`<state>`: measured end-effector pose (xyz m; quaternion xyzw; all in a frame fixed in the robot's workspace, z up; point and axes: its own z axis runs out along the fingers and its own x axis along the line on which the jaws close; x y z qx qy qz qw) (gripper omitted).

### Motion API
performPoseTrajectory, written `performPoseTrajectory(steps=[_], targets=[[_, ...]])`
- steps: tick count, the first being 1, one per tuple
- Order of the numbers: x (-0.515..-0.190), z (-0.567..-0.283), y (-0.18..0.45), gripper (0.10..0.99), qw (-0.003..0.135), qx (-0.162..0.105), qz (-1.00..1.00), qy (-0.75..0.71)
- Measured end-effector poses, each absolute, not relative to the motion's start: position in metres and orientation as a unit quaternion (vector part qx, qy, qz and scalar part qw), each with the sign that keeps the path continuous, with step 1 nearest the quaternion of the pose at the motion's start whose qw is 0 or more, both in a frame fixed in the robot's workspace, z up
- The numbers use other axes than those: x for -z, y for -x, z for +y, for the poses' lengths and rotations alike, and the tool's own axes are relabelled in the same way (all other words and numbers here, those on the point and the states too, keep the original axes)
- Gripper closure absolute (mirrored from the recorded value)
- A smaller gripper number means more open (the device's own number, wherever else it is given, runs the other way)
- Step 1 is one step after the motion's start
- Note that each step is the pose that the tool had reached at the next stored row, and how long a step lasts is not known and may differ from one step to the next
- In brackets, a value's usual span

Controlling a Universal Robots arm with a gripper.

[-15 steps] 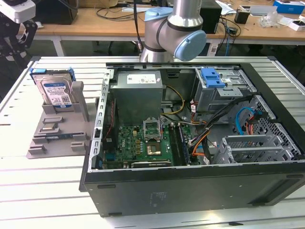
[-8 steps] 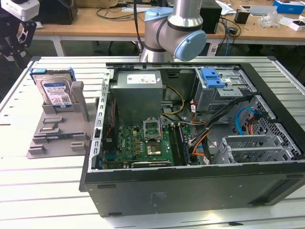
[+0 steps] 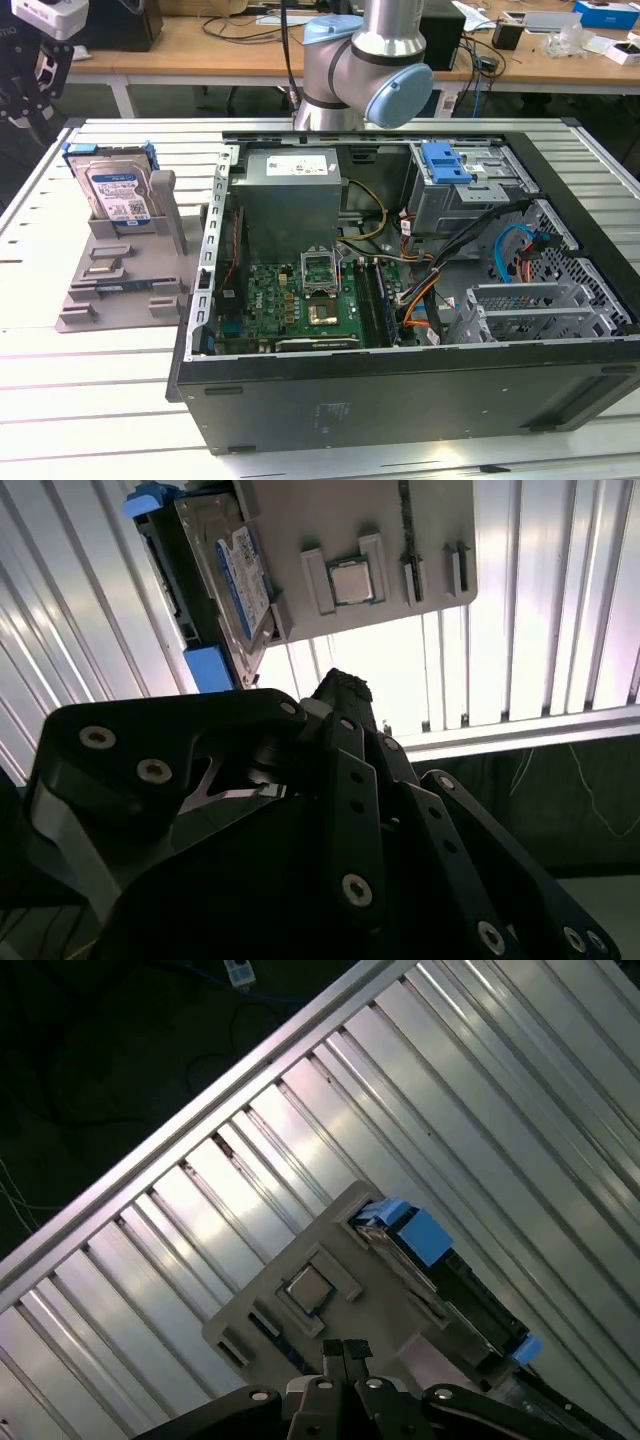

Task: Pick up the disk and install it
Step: 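Pick up the disk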

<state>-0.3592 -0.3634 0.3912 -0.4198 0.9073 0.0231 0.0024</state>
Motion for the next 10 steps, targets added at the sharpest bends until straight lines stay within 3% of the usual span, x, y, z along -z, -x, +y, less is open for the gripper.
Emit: performPoseTrajectory(steps=[10], targets=[[-0.3912, -0.3634, 0.3592, 0.980, 0.001, -0.023, 0.872, 0.488]])
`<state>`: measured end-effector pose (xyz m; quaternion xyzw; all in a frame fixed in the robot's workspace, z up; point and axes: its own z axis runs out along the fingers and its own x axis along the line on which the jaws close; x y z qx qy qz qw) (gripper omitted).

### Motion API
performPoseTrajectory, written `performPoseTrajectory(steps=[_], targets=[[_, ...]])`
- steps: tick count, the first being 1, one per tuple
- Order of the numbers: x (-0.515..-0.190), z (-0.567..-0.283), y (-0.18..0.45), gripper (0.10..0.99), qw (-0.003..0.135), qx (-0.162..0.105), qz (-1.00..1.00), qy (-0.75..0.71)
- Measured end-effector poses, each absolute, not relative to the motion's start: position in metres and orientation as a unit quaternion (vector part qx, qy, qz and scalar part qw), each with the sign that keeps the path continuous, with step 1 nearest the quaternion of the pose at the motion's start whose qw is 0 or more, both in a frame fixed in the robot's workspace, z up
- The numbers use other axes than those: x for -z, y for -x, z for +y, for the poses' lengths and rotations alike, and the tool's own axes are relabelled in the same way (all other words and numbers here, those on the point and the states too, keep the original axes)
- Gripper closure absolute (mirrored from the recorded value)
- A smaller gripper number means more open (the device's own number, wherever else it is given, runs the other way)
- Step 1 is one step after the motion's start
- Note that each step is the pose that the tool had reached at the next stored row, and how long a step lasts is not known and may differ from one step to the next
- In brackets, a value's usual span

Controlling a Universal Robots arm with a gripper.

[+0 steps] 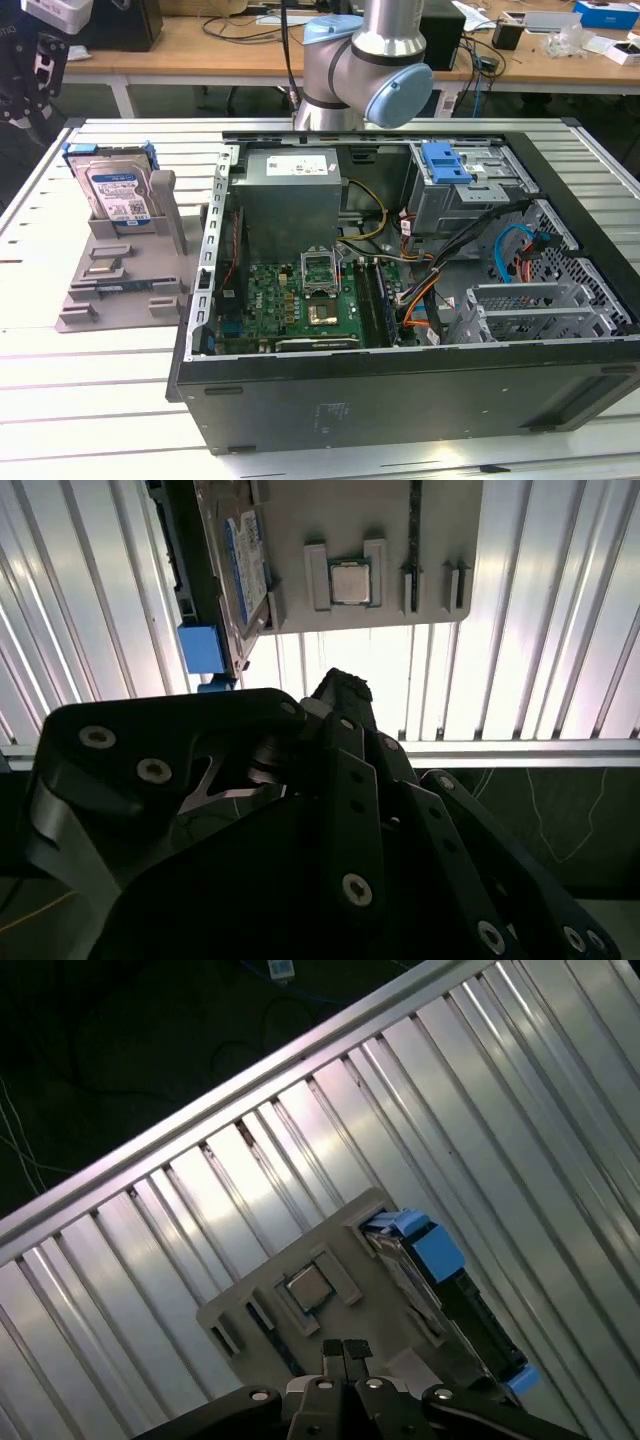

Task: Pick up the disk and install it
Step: 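Pick up the disk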

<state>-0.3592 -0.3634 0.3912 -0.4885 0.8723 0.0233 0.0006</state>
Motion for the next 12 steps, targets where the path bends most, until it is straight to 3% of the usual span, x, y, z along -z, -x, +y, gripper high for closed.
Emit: performPoseTrajectory(steps=[12], targets=[[-0.3912, -0.3635, 0.3592, 0.980, -0.002, -0.023, 0.824, 0.567]])
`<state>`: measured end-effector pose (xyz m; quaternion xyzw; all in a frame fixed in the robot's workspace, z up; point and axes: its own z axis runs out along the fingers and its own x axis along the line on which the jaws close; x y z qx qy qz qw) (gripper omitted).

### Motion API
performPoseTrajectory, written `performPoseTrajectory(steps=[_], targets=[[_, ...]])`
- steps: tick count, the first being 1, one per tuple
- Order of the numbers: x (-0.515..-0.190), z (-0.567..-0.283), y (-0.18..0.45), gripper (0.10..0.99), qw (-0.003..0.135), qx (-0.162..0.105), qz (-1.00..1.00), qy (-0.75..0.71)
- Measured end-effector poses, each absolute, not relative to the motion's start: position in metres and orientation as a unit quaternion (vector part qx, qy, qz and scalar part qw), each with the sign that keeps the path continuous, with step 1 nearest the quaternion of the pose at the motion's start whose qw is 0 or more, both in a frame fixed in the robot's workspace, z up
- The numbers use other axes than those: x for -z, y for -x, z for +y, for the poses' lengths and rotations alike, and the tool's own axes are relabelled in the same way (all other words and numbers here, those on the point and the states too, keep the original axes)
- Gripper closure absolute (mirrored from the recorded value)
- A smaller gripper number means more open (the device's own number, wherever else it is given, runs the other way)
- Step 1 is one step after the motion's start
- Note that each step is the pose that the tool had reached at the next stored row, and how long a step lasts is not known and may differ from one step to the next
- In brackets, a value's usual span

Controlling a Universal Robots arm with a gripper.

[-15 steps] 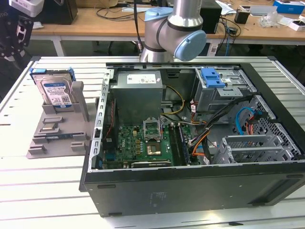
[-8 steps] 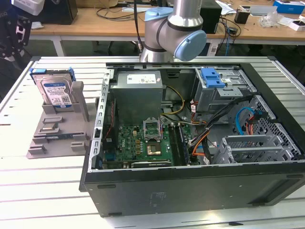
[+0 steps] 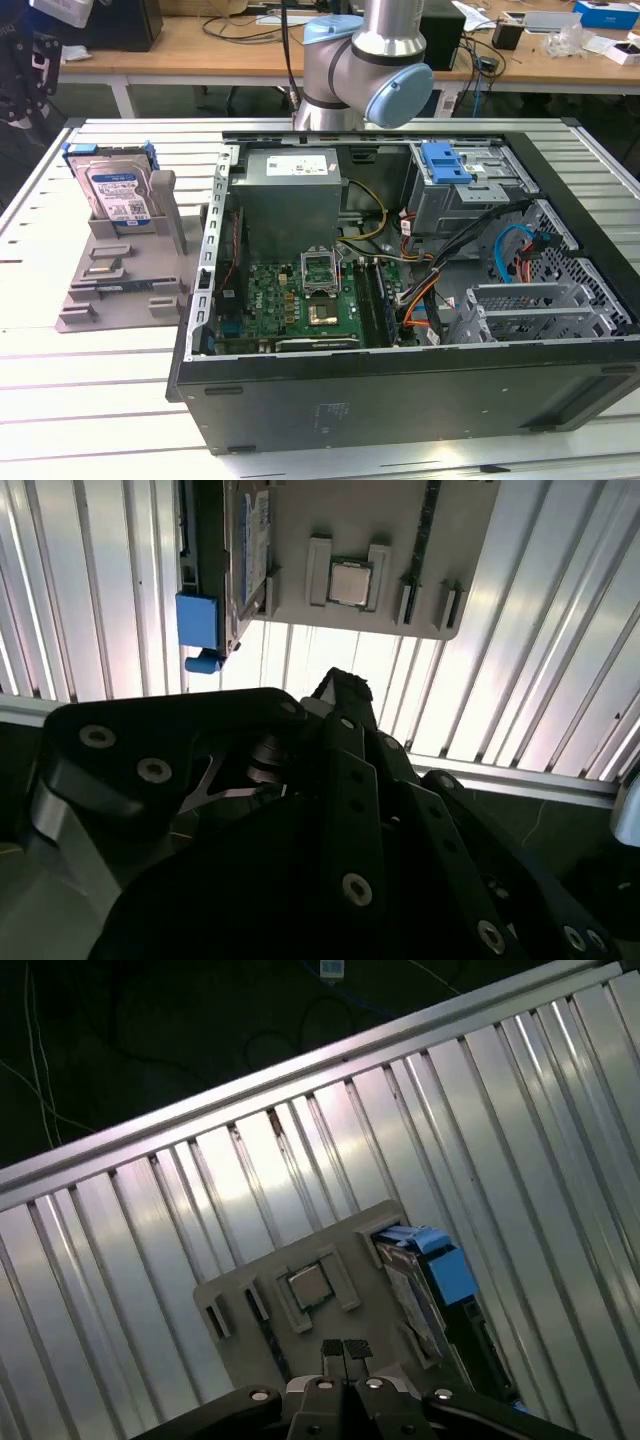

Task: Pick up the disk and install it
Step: 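Pick up the disk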

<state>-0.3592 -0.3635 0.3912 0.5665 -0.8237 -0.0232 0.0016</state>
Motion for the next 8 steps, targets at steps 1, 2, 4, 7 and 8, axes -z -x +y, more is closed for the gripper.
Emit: performPoseTrajectory(steps=[1, 2, 4, 7, 8], targets=[[-0.3912, -0.3635, 0.3592, 0.980, 0.002, 0.023, -0.821, -0.571], [-0.3912, -0.3634, 0.3592, 0.980, 0.002, 0.023, -0.818, -0.575], [-0.3912, -0.3634, 0.3592, 0.980, 0.002, 0.023, -0.811, -0.584], [-0.3912, -0.3634, 0.3592, 0.980, 0.003, 0.023, -0.796, -0.605], [-0.3912, -0.3635, 0.3592, 0.980, 0.003, 0.023, -0.793, -0.609]])
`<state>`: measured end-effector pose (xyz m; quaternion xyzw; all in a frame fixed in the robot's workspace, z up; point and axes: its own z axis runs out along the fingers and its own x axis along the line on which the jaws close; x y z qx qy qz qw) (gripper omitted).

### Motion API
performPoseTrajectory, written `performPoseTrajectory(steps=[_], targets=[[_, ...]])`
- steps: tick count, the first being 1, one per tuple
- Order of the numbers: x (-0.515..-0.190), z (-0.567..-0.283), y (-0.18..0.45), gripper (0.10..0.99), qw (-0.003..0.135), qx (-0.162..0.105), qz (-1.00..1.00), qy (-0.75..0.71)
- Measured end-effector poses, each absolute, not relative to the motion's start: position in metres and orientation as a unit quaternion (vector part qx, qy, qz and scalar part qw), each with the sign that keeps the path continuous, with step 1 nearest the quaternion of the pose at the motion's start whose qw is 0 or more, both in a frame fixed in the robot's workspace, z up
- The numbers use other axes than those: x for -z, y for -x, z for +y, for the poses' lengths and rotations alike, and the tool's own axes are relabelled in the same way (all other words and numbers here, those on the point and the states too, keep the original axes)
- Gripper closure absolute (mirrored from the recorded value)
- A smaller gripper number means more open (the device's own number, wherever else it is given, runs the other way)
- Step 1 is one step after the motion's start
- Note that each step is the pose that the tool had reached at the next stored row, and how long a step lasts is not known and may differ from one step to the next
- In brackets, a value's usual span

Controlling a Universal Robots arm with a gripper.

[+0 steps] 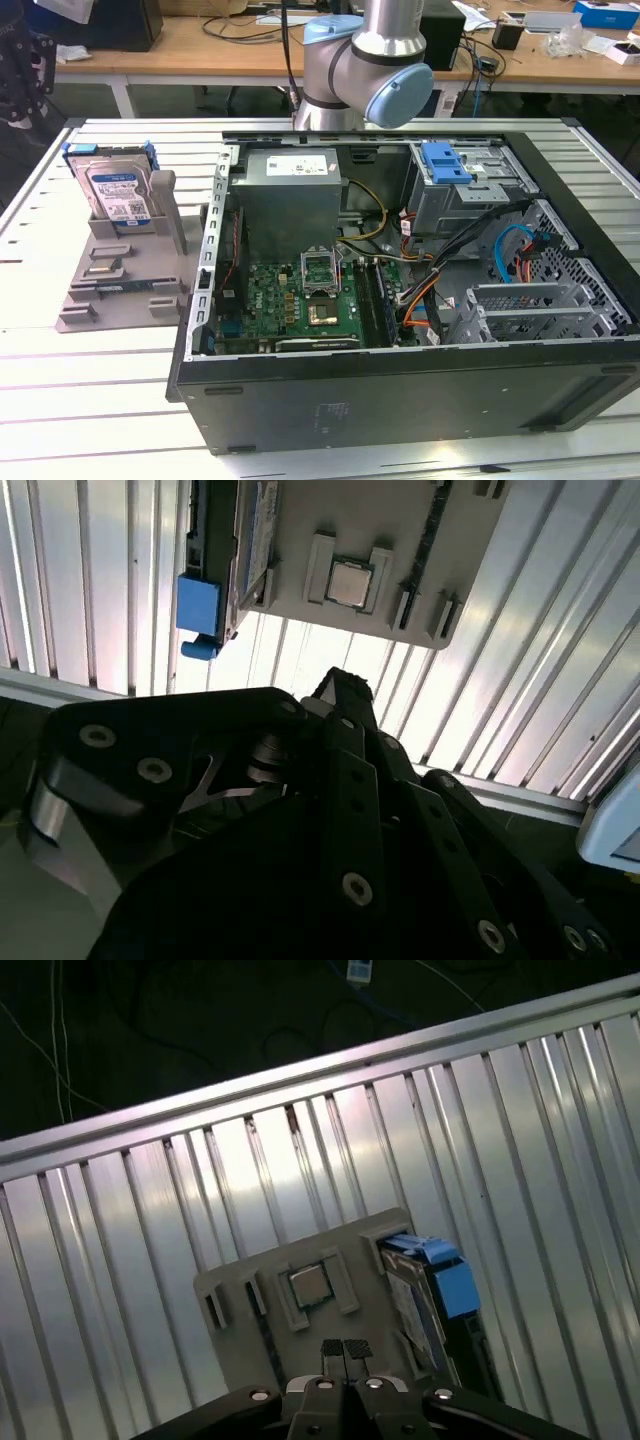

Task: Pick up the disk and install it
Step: 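Pick up the disk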

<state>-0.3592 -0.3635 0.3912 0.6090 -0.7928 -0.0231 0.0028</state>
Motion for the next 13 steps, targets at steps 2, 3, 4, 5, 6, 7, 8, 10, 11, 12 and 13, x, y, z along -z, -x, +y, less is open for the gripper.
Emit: performPoseTrajectory(steps=[2, 3, 4, 5, 6, 7, 8, 10, 11, 12, 13], targets=[[-0.3912, -0.3634, 0.3592, 0.980, 0.003, 0.023, -0.784, -0.620], [-0.3912, -0.3634, 0.3592, 0.980, 0.003, 0.023, -0.781, -0.625], [-0.3912, -0.3634, 0.3592, 0.980, 0.003, 0.023, -0.777, -0.629], [-0.3912, -0.3634, 0.3592, 0.980, 0.004, 0.023, -0.774, -0.633], [-0.3912, -0.3634, 0.3592, 0.980, 0.004, 0.023, -0.768, -0.640], [-0.3912, -0.3634, 0.3592, 0.980, 0.004, 0.023, -0.765, -0.644], [-0.3912, -0.3634, 0.3592, 0.980, 0.004, 0.023, -0.760, -0.650], [-0.3912, -0.3634, 0.3592, 0.980, 0.004, 0.023, -0.750, -0.661], [-0.3912, -0.3635, 0.3592, 0.980, 0.005, 0.023, -0.744, -0.668], [-0.3912, -0.3634, 0.3592, 0.980, 0.005, 0.023, -0.739, -0.674], [-0.3912, -0.3634, 0.3591, 0.980, 0.005, 0.023, -0.734, -0.679]])
